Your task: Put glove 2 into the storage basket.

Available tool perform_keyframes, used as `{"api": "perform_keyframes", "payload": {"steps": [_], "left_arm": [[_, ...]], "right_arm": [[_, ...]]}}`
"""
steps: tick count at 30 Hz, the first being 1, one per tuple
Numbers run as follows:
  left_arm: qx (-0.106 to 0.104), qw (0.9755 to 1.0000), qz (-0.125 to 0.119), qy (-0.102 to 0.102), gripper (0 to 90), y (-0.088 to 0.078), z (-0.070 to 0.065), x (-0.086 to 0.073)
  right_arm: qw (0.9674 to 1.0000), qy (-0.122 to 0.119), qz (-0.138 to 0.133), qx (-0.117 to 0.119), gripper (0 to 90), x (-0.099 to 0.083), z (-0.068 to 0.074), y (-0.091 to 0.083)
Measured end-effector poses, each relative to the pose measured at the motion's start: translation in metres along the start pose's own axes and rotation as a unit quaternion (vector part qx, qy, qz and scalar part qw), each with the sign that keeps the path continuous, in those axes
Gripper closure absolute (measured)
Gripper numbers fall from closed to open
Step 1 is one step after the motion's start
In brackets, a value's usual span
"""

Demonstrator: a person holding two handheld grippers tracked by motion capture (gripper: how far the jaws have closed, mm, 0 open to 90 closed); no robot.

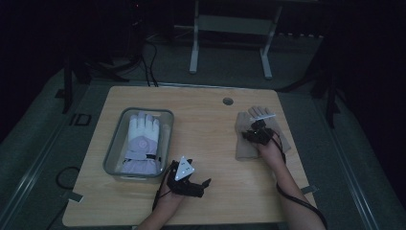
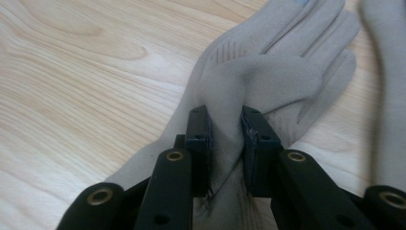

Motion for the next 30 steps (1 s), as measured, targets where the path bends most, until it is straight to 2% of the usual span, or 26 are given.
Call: {"api": "perform_keyframes", "payload": {"steps": [1,3,10,17,21,26,28,30], "left_arm": [[-0.003,1.0000,-0.007,0.000,2.0,-0.001,0.000,0.000],[-0.001,1.0000,-0.002,0.002,2.0,0.000,-0.001,0.000],[0.002,1.0000,-0.003,0.005,2.0,-0.001,-0.002,0.000],[0.006,0.9999,-0.008,0.007,2.1,-0.002,-0.002,0.000],[0.005,0.9999,-0.008,0.007,2.1,-0.001,-0.003,0.000],[0.005,0.9999,-0.011,0.009,2.1,-0.001,-0.004,0.000],[0.005,0.9999,-0.013,0.009,2.1,-0.001,-0.004,0.000],[0.006,0.9998,-0.015,0.010,2.1,-0.002,-0.005,0.000]], "right_arm": [[1.0000,0.001,0.001,0.001,75.9,0.001,0.001,0.000],[1.0000,0.007,-0.001,0.004,77.4,0.005,0.004,-0.003],[0.9989,0.018,-0.038,0.018,78.1,0.030,0.020,-0.021],[0.9940,0.033,-0.095,0.043,78.2,0.061,0.050,-0.050],[0.9922,0.023,-0.115,0.040,78.1,0.072,0.068,-0.065],[0.9891,0.016,-0.135,0.056,77.9,0.075,0.086,-0.079],[0.9899,0.009,-0.134,0.047,78.0,0.072,0.092,-0.077],[0.9903,0.022,-0.128,0.050,77.9,0.067,0.097,-0.071]]}}
Point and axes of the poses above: each handheld gripper's, and its own axes: y roughly forward along the jaws, x roughly out of its top, z roughly to its left, the point moved 6 cm from there along y, roughly forward along the jaws, and after that the axes turned 10 degrees about -y, right-handed, at the moved point
